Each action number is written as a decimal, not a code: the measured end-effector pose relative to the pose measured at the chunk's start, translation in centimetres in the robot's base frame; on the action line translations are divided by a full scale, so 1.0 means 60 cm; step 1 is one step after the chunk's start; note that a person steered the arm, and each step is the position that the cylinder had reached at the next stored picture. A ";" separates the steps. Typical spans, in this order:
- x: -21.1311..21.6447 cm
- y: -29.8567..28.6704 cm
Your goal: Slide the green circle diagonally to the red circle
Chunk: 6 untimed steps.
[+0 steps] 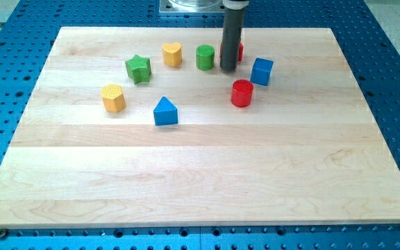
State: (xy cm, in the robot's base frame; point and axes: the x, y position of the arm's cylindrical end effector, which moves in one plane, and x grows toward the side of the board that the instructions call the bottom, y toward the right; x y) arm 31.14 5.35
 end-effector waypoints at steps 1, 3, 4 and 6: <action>-0.036 -0.002; -0.079 -0.076; -0.078 -0.124; -0.033 -0.124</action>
